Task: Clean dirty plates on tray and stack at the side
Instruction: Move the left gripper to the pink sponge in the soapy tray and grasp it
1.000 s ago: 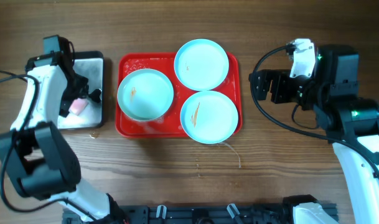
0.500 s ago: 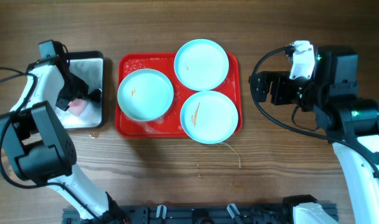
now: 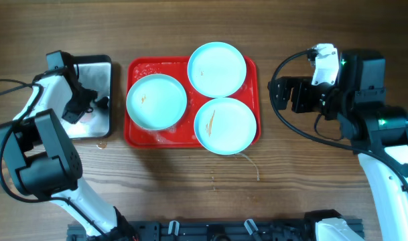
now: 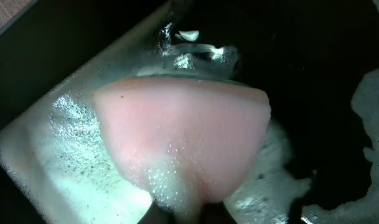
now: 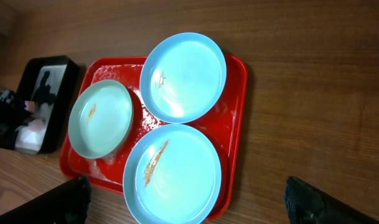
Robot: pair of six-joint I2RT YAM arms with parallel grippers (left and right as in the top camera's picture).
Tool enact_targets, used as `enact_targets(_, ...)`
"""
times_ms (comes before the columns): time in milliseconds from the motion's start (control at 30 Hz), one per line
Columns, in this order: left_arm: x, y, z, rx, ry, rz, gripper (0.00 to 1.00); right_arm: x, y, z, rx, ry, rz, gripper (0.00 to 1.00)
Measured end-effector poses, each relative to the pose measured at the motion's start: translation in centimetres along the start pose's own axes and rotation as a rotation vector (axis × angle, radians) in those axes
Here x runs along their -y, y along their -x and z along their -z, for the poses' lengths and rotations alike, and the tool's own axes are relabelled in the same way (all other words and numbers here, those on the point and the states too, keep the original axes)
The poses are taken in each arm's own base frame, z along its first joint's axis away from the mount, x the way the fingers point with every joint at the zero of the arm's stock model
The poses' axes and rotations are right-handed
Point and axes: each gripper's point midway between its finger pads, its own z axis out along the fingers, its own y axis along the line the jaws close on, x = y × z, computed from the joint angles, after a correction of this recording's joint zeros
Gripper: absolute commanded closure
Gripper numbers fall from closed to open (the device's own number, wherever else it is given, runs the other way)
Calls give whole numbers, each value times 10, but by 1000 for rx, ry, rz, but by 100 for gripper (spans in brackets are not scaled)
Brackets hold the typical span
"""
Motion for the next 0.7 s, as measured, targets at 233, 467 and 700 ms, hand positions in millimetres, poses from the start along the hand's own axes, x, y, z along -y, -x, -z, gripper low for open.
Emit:
enact_targets(233,54,40,30,107,-227,31,91,0,0,0,-1,0,0,0)
enact_targets(467,114,30,58,211,-349,-57,87,0,-2,0,-8,-1,-3,0)
enact_targets(700,117,12,13,172,-258,-92,83,1,-4,0,-17,-2,-6,0)
